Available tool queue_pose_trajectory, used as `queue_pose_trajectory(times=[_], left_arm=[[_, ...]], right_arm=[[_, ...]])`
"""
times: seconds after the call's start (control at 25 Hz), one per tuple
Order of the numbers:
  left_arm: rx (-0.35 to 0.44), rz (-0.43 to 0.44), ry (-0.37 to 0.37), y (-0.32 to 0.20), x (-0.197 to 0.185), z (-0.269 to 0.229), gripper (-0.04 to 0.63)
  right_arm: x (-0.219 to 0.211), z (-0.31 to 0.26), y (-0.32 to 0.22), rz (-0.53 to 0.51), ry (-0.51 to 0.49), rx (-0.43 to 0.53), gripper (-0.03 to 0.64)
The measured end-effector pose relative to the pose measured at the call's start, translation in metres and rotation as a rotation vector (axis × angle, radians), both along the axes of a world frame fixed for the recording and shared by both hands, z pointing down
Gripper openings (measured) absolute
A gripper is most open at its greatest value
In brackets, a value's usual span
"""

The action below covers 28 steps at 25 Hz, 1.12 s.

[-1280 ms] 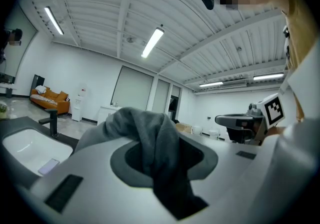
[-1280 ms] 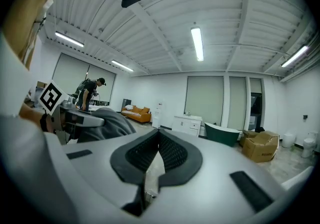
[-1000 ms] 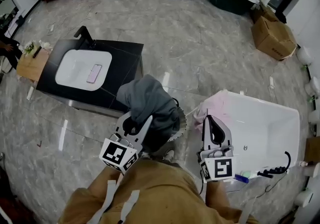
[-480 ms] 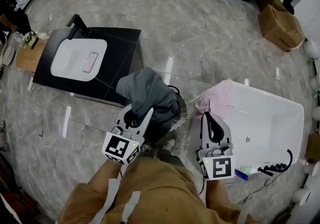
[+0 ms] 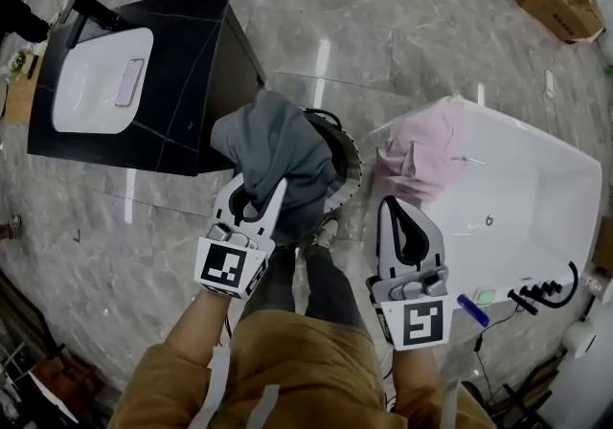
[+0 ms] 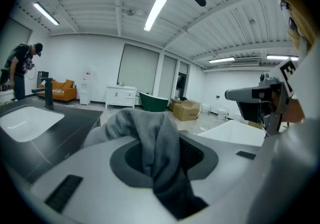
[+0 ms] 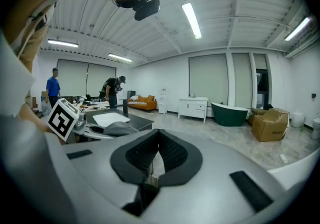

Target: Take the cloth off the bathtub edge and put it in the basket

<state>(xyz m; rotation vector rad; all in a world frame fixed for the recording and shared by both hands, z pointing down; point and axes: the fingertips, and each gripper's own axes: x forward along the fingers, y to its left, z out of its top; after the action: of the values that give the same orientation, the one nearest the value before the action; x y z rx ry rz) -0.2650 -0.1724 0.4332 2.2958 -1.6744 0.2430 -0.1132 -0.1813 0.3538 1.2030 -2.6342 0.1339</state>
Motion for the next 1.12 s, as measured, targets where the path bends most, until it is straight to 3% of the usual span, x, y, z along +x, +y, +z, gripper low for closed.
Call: queue_pose_trajectory(times=[0.36, 0.68, 0.96, 1.12], left_arm=[[-0.127, 0.015, -0.025, -0.030, 0.019, 0.161, 0.117], [-0.220, 0.025, -0.075, -0.040, 0.028, 0.316, 0.117], [-0.289, -0.026, -0.112, -0.042, 0.027, 0.402, 0.118], [-0.400, -0.030, -0.147, -0.036, 0.023, 0.459, 0.129]], right_arm=[[0.001, 0.131, -0.024, -0.003, 0.049, -0.134, 0.005], [0.004, 0.235, -0.036, -0.016, 0.072, -0.191, 0.005], [0.019, 0.296, -0.039, -0.017, 0.079, -0.229, 0.005], [0.022, 0.326, -0.036, -0.014, 0.086, -0.263, 0.005]])
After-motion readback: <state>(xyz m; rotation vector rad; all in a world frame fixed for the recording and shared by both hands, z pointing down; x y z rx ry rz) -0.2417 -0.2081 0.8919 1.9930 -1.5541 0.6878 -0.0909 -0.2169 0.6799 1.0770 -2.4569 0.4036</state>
